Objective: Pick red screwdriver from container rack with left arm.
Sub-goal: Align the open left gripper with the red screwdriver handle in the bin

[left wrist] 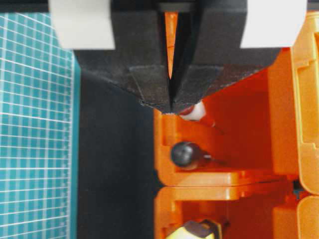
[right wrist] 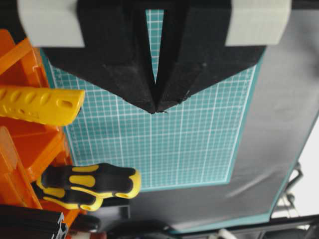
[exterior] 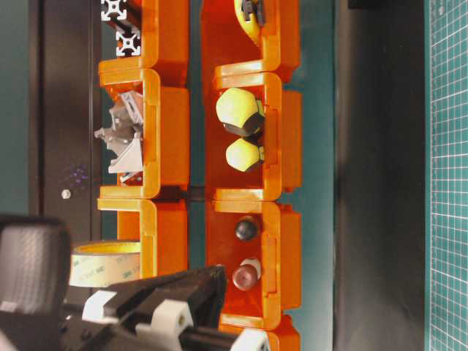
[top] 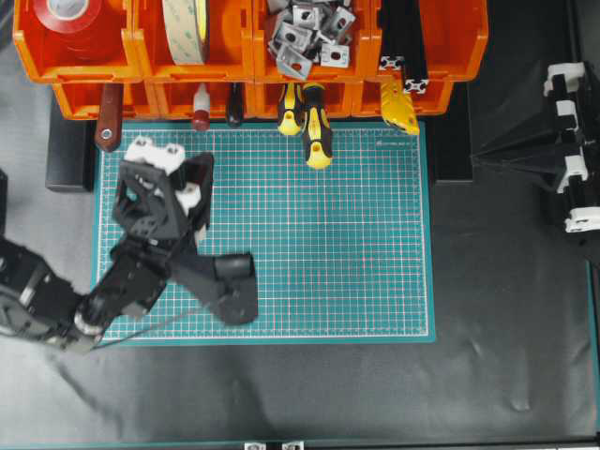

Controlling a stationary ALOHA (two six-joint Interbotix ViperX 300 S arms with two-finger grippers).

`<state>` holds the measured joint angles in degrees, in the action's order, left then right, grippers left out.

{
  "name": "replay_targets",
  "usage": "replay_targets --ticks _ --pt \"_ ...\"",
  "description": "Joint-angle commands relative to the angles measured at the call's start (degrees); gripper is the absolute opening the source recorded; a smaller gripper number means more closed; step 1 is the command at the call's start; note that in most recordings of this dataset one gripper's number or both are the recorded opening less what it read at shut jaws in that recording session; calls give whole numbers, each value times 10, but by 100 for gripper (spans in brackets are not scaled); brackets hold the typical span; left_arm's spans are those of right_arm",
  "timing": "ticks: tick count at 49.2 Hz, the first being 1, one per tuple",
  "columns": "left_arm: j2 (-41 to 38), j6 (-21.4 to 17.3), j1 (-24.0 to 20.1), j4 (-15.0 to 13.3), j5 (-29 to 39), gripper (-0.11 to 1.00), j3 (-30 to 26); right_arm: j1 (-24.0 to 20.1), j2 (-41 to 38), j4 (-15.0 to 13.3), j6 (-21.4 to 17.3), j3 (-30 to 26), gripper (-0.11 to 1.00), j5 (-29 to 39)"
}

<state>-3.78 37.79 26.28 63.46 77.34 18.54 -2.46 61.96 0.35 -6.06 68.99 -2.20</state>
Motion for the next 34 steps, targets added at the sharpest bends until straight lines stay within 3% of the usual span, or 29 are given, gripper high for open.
replay_targets --ticks 1,19,24,30,34 --pt "15 -3 -4 6 1 0 -9 0 -1 -1 0 -7 0 7" --pt "25 1 -2 6 -9 4 19 -1 9 -1 -2 -4 0 31" --pt "28 6 -7 5 -5 24 24 -1 9 -1 -3 -4 0 44" --pt "29 1 -12 5 -18 63 25 -1 9 -1 -1 -4 0 44" --pt "30 -4 -12 5 -33 82 27 -1 9 -1 -1 -4 0 44"
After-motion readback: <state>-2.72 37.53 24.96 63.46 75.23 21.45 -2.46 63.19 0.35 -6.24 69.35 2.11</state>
